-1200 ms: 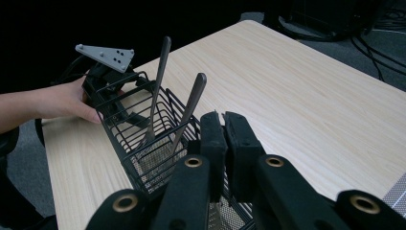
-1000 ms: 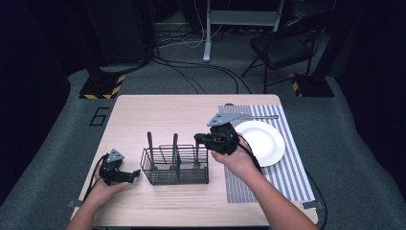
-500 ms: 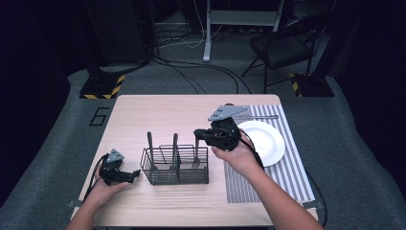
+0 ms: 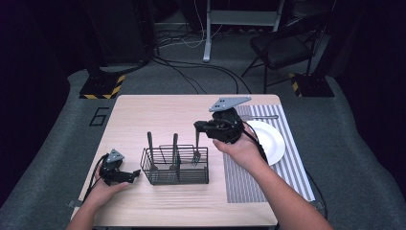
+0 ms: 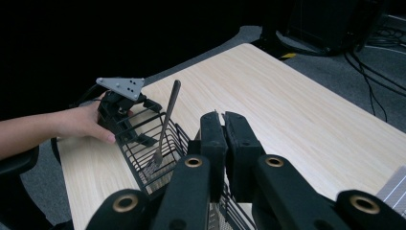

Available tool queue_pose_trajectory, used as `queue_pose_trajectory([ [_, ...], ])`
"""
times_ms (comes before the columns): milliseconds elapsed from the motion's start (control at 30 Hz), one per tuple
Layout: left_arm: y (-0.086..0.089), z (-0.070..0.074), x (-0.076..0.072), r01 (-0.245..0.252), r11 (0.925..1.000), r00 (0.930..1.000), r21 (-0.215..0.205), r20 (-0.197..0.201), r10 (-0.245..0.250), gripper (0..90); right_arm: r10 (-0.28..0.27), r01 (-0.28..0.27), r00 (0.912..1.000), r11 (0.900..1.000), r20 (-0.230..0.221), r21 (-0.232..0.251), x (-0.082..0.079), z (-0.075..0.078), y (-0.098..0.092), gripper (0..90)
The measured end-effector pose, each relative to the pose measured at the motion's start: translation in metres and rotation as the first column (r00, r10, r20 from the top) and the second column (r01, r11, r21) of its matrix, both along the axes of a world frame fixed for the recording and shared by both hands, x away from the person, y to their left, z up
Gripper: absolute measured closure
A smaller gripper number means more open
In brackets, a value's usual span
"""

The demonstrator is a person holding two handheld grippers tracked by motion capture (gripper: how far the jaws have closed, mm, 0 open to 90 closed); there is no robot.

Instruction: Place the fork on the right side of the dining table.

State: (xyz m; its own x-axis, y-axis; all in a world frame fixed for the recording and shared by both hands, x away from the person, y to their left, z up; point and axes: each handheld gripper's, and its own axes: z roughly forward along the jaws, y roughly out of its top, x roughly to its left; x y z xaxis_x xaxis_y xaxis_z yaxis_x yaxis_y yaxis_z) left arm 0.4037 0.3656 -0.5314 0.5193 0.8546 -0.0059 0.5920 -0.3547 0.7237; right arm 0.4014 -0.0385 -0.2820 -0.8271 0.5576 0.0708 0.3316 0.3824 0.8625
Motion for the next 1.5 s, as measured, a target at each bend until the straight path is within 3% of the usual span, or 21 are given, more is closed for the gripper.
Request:
queue_pose_trajectory([
  [567, 0.0, 0.0, 0.0, 0.0, 1.0, 1.0, 0.0, 0.0, 0.0, 0.2, -0.028, 0.028, 0.999, 1.0, 0.034, 0.003, 0.006, 0.038, -0.008, 87.1],
  [1133, 0.0, 0.0, 0.0, 0.0, 1.0, 1.0, 0.0, 0.0, 0.0, 0.2, -0.129, 0.128, 0.9898, 0.992, 0.061, 0.022, 0.017, 0.053, -0.037, 87.1],
  [1500, 0.0, 0.0, 0.0, 0.0, 1.0, 1.0, 0.001, 0.0, 0.0, 0.2, -0.193, 0.192, 0.9797, 0.981, 0.055, 0.022, 0.021, 0.049, -0.057, 87.1],
])
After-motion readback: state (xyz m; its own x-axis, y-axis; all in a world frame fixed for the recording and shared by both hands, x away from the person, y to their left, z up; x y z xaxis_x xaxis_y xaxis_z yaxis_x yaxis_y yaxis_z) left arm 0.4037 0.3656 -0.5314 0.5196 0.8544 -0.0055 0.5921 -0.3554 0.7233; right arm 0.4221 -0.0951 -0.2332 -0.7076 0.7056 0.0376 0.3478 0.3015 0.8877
